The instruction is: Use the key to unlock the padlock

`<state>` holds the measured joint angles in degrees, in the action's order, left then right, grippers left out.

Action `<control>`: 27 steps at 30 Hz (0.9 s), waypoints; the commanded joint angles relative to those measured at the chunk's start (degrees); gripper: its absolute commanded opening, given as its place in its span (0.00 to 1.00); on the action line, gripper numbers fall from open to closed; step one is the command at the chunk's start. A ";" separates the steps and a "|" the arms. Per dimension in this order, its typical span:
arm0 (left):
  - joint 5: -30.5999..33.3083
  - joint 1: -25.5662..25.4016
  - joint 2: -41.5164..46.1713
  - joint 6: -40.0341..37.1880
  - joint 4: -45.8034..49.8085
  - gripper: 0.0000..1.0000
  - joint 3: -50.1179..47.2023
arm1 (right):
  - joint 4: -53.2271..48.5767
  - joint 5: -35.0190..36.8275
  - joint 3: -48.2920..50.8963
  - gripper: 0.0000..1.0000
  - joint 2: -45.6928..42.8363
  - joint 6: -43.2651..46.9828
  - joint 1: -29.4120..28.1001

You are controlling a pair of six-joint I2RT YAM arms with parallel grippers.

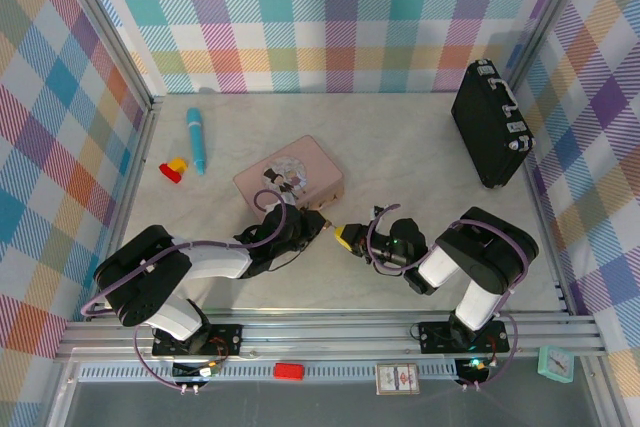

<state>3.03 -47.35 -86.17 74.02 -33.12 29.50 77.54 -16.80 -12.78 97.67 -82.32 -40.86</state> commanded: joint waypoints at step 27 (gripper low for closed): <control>0.93 -3.51 2.30 4.51 -12.58 0.00 3.20 | 3.06 -0.17 -1.60 0.00 -1.87 -1.71 0.70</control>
<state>5.80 -48.99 -86.17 76.36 -35.05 29.54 77.54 -17.23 -13.21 96.47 -83.61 -40.45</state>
